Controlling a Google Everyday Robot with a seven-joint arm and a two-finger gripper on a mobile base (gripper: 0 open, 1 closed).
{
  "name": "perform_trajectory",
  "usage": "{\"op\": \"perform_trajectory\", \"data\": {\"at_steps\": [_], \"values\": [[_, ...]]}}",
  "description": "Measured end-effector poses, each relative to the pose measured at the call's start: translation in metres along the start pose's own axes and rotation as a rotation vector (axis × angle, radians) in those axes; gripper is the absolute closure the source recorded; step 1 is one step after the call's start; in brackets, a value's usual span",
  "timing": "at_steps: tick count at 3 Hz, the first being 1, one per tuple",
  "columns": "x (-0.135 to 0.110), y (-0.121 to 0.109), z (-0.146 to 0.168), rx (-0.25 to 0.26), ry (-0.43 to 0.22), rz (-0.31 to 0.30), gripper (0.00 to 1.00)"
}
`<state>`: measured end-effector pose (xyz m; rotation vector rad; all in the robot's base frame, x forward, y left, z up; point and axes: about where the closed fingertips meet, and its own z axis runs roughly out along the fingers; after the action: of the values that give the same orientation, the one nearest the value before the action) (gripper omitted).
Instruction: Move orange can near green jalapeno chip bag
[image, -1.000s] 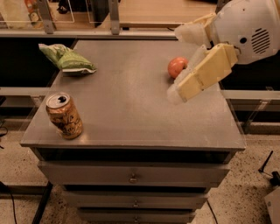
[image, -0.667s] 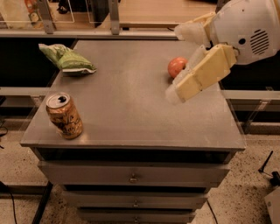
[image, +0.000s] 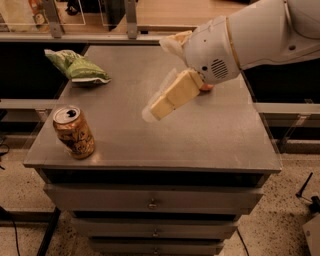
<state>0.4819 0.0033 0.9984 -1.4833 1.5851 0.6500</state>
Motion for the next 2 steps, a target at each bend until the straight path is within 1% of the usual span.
{"op": "perform_trajectory", "data": {"at_steps": [1,2], "values": [[0.007,-0.011,0.044,-0.011,-0.035,-0.017,0.0],[0.016,-0.011,0.078,-0.057,-0.068,-0.003,0.0]]}}
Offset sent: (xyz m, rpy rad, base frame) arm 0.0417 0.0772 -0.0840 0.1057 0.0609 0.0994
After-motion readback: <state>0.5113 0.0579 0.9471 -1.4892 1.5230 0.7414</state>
